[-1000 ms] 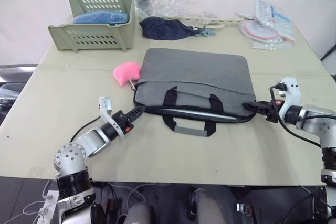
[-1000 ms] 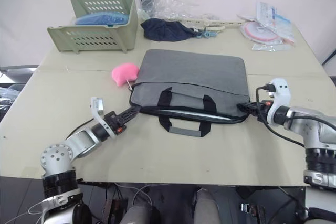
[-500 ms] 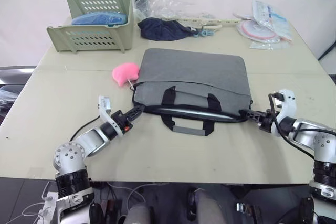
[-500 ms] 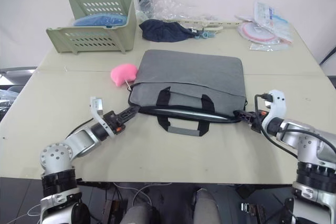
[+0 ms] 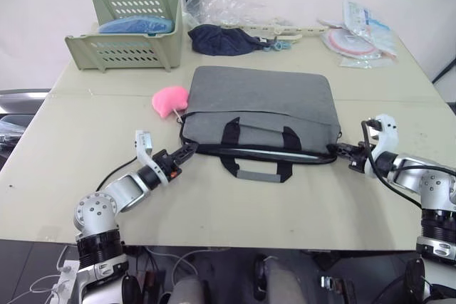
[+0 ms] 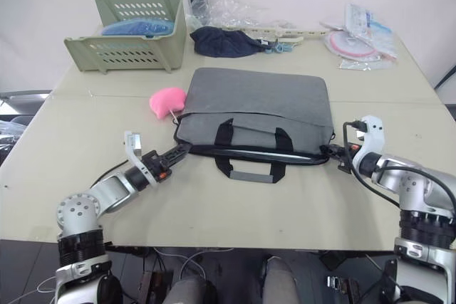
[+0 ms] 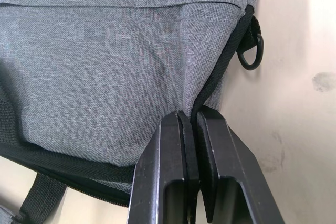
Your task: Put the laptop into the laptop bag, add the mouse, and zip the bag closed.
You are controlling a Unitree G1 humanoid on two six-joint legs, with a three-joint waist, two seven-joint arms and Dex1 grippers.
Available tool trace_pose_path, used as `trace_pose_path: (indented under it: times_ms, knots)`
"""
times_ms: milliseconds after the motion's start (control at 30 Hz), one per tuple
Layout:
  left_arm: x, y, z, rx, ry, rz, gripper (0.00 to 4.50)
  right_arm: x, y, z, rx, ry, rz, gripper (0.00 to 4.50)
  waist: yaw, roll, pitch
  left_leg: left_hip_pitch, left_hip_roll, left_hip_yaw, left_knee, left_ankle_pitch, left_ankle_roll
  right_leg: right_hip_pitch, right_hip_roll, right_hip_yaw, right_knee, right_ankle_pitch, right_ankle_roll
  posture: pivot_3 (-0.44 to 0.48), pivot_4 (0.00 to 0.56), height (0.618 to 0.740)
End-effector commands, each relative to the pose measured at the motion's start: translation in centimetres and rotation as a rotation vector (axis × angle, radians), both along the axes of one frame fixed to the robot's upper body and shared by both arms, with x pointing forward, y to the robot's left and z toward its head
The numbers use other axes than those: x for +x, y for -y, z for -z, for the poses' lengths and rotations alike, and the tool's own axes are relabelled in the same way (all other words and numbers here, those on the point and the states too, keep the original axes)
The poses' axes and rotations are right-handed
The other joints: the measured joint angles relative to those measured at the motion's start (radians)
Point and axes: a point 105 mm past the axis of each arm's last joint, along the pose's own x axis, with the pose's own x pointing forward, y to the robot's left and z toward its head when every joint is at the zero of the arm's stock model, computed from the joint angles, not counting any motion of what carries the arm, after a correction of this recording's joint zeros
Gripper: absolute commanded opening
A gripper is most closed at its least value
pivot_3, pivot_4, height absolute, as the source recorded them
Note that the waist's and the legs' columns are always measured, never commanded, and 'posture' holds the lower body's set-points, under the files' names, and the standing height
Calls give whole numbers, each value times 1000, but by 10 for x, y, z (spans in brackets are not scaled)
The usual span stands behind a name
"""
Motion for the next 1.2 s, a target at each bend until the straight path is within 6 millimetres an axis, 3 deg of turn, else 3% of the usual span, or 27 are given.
trace_pose_path:
  times_ms: [33, 433, 833, 1200]
  knots:
    - [-8, 0, 7, -9, -27, 12, 0, 6, 13, -5, -51, 8, 34, 16, 0, 0, 0, 0, 0, 0, 0, 0, 0, 0, 0, 0, 0, 0, 0, 0, 150, 740]
    - [-27, -5, 12, 0, -52, -3, 0, 22, 3, -11, -107, 29, -53, 16, -4, 0, 0, 0, 1, 0, -1, 0, 0, 0, 0, 0, -1, 0, 0, 0, 150, 740]
    - [-25, -22, 10, 30, -49, -32, 0, -7, -11, -2, -81, -27, -107, 16, -4, 0, 0, 0, 2, 0, -1, 0, -1, -1, 2, 0, -1, 0, 0, 0, 150, 740]
    - [-23, -13, 8, 22, -45, 0, 0, -5, -3, -4, -96, -16, -56, 16, 0, 0, 0, 0, 3, 0, -1, -1, -2, -1, 3, 0, -2, 0, 0, 0, 150, 740]
